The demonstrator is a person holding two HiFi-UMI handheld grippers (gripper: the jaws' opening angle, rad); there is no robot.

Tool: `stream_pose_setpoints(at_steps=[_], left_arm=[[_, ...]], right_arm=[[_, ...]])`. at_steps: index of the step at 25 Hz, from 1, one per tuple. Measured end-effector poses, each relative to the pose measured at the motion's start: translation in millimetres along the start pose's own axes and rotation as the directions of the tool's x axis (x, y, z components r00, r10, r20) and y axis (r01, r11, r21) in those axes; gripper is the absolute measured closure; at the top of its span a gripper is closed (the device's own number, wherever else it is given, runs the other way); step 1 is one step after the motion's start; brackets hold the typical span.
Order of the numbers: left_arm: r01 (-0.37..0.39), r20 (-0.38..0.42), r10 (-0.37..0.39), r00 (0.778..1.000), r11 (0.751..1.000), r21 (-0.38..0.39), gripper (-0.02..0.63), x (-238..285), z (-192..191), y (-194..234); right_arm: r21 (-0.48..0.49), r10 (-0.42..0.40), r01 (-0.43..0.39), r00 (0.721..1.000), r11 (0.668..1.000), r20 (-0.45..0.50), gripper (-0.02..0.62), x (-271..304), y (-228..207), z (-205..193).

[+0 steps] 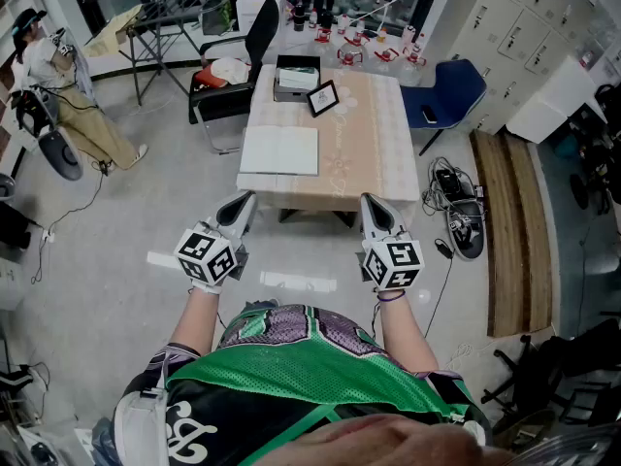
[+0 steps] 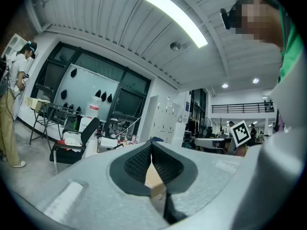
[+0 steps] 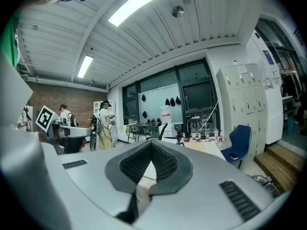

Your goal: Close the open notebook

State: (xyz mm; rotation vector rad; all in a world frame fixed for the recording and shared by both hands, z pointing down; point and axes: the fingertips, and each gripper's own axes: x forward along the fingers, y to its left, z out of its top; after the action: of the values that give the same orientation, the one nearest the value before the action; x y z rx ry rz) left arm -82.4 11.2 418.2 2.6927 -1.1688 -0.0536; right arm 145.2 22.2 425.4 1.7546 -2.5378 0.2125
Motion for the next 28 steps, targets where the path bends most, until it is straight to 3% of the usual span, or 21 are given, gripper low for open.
stream_pose_setpoints(at_steps=[12,21,24,28], left_arm=[[-0.008,-0.005,0.008,1.000,1.000,-0.022,0.589,-11,-5,5],[0.003,-0.005,-0.003,1.000,0.999,-0.050,0.589,-15,-6,14],[0.001,-0.017,-0.001,1.000,1.000,-0.011,0.589,-18,-4,22],[-0.009,-0.023,0.010,1.000,1.000,0.028,0.589,-21,-1,37]], right_arm=[[-0.029,0.003,-0.004,1.000,1.000,-0.015,0.597,-3,13,0],[-0.090,0.138,-0.140,0.990,0.986,-0.027,0.597,2,35,4],[-0.104,0.159,-0.162,0.987,0.981,-0.036,0.597,12,46,5],[-0.140,0.130,-0.132,0.991,0.981,-0.023,0.597,26,54,9]])
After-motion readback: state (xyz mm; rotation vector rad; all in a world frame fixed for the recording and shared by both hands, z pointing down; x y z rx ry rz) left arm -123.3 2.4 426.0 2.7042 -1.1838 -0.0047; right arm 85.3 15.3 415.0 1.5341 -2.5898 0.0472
